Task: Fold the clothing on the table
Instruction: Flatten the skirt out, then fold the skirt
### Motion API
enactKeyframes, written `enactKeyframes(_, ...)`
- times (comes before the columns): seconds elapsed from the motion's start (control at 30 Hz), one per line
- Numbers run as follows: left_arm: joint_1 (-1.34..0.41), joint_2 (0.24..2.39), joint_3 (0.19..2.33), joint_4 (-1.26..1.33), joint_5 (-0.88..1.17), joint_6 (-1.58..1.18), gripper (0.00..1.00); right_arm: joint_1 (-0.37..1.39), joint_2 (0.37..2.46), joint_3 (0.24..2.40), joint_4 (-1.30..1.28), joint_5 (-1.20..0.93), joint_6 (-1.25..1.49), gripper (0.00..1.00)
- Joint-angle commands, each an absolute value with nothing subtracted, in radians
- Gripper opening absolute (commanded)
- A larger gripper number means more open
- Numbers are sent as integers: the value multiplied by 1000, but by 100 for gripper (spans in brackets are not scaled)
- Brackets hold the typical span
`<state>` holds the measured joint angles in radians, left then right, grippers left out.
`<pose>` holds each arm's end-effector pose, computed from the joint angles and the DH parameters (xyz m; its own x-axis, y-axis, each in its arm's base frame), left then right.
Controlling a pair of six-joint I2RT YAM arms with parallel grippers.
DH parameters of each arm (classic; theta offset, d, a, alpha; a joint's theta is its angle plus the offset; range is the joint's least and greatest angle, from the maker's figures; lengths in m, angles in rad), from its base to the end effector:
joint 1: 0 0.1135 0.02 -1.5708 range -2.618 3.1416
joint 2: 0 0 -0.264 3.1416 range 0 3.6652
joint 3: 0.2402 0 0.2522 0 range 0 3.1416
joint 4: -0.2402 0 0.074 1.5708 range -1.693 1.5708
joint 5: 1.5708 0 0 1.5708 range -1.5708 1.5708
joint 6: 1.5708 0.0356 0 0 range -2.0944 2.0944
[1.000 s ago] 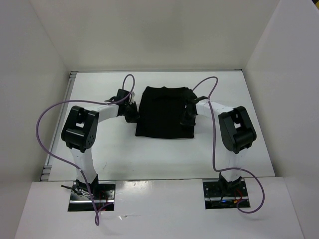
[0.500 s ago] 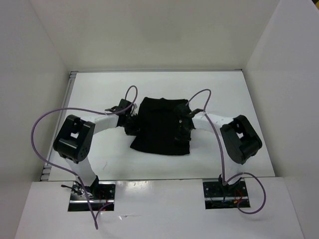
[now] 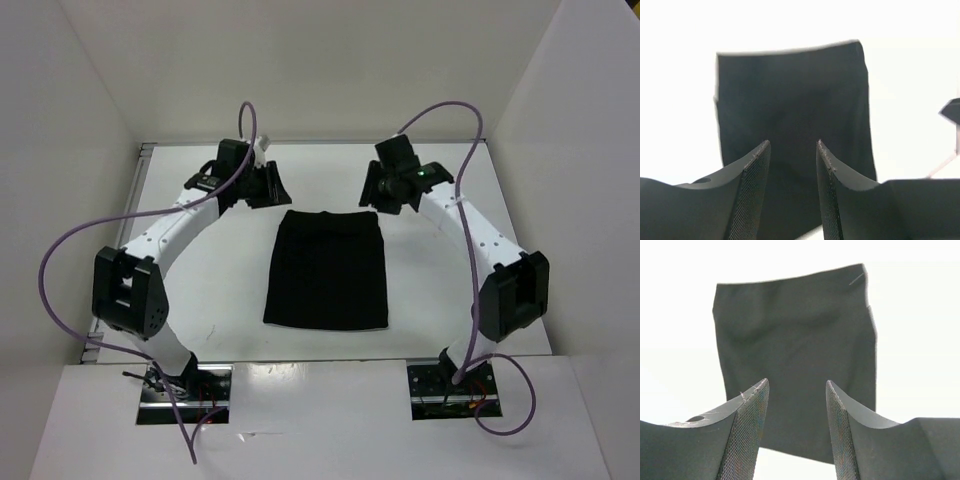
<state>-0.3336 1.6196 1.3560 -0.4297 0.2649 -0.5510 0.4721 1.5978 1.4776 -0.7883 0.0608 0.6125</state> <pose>0.3450 -0.1294 0.3020 -0.7795 -0.2646 -0.5677 0.1152 0.8303 -0.5452 0.3081 0.1549 0.3212 -0.8165 0.2274 -0.5307 0.0596 0.9474 0.3143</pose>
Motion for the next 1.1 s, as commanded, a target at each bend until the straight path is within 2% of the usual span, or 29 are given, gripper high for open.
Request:
enactKeyframes(0.0,-281,1729,1396,-336,252,-448,50,397,1667,1528,-766,176,522,55)
enactKeyframes(0.2,-227,1923,1540,-313,322,-240,50,305,1770,1571,-684,160,414,55)
enactKeyframes(0.33,-169,1979,1540,-276,390,-192,50,282,1821,1571,-644,160,373,55)
enactKeyframes(0.73,-91,2129,1517,-184,721,-170,50,224,1959,1589,-603,87,347,55)
enactKeyframes(0.93,-100,2181,1517,-172,755,-170,50,215,1979,1578,-603,78,347,55)
enactKeyframes(1.0,-100,2201,1517,-161,755,-170,45,206,1979,1578,-603,78,347,55)
enactKeyframes(1.07,-110,2213,1526,-152,755,-170,45,206,1979,1578,-603,78,347,55)
